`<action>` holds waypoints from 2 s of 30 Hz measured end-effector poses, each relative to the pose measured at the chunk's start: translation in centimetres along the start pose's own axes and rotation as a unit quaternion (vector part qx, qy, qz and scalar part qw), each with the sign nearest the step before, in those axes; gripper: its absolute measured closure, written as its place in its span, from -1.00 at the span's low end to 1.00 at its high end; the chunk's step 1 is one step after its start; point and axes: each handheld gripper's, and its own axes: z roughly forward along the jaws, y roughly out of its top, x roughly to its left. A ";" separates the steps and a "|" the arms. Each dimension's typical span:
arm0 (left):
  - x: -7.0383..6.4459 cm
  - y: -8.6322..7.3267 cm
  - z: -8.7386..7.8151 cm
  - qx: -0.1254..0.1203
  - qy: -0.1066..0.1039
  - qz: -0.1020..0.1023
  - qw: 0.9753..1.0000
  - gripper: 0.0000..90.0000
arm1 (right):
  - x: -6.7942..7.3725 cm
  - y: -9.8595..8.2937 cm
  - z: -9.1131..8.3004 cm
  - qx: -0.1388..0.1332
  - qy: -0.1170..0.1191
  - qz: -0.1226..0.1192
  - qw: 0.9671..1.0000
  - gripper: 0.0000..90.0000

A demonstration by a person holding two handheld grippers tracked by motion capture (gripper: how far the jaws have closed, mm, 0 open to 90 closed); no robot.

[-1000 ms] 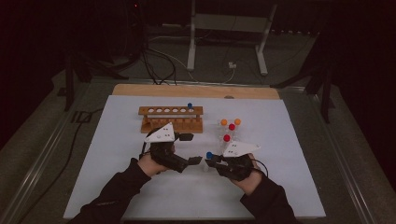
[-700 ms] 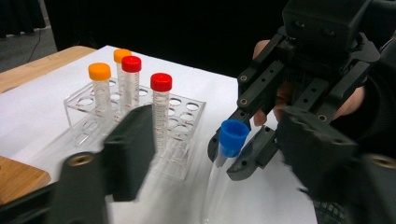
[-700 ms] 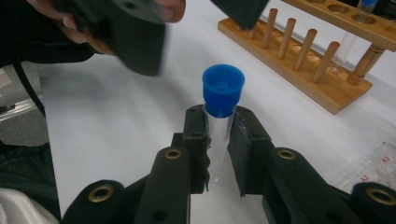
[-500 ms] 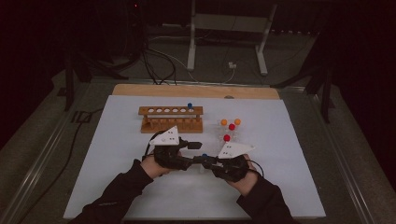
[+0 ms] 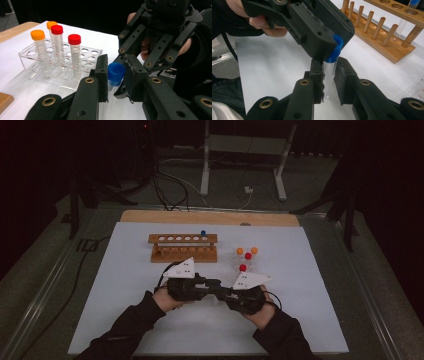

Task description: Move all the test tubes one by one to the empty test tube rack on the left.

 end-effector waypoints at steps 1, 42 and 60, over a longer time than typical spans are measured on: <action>0.0 0.0 0.0 -0.001 0.001 -0.001 1.000 0.68 | 0.0 0.0 0.0 0.000 0.000 0.000 1.000 0.70; 7.9 4.2 -5.6 -0.009 0.152 -0.006 0.988 0.72 | -0.7 -0.5 -2.9 -0.105 -0.014 0.027 0.994 -1.00; 12.1 6.1 -5.5 -0.038 0.231 -0.011 0.972 0.72 | -0.8 -0.6 -3.0 -0.105 -0.017 0.029 0.994 -1.00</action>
